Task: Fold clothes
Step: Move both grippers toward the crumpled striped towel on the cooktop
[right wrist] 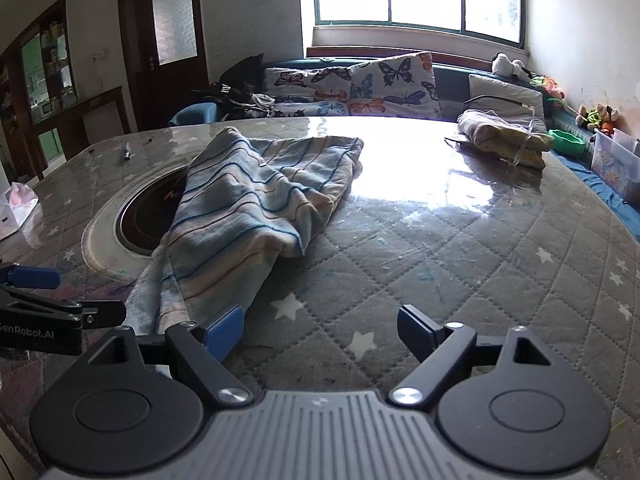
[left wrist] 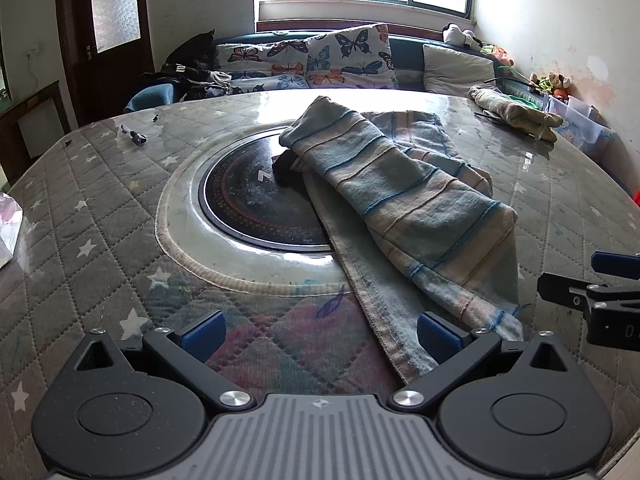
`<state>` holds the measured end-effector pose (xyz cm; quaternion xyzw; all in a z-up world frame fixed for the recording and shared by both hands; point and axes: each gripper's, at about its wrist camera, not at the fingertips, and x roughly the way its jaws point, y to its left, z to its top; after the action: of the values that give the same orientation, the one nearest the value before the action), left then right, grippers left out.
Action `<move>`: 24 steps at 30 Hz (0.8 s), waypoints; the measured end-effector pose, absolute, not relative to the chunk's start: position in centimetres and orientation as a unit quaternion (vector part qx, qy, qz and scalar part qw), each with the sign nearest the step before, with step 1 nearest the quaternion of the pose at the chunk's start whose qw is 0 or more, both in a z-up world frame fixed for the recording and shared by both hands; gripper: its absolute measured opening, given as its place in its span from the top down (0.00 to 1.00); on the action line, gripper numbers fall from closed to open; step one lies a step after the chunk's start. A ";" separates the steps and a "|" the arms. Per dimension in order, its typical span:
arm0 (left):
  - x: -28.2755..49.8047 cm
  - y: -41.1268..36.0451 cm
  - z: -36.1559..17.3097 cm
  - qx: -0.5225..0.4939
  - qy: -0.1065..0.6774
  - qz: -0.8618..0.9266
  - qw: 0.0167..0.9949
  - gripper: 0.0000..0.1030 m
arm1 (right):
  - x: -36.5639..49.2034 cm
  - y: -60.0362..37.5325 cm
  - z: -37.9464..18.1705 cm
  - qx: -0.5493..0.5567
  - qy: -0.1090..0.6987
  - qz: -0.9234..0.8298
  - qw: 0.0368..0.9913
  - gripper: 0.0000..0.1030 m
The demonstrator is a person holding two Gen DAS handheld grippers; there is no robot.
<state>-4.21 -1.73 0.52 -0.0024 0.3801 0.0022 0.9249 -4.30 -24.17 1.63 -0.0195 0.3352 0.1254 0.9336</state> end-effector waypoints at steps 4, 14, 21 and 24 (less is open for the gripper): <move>-4.3 -1.9 0.5 -0.002 0.382 0.003 0.924 0.00 | -4.4 -23.9 1.6 -0.023 0.337 0.129 0.932 0.16; -4.1 -1.9 0.5 -0.001 0.387 0.006 0.922 0.00 | -4.2 -23.5 1.8 -0.025 0.337 0.135 0.931 0.16; -3.8 -1.9 0.4 -0.002 0.390 0.008 0.921 0.00 | -4.0 -23.3 2.0 -0.027 0.334 0.136 0.932 0.16; -3.6 -1.8 0.4 -0.003 0.391 0.010 0.920 0.00 | -3.8 -23.2 2.1 -0.029 0.333 0.135 0.933 0.16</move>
<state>-3.59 -1.81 0.36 -0.0032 0.3914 0.0095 0.9202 -3.83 -23.22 2.05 -0.0290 0.3328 0.1352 0.9328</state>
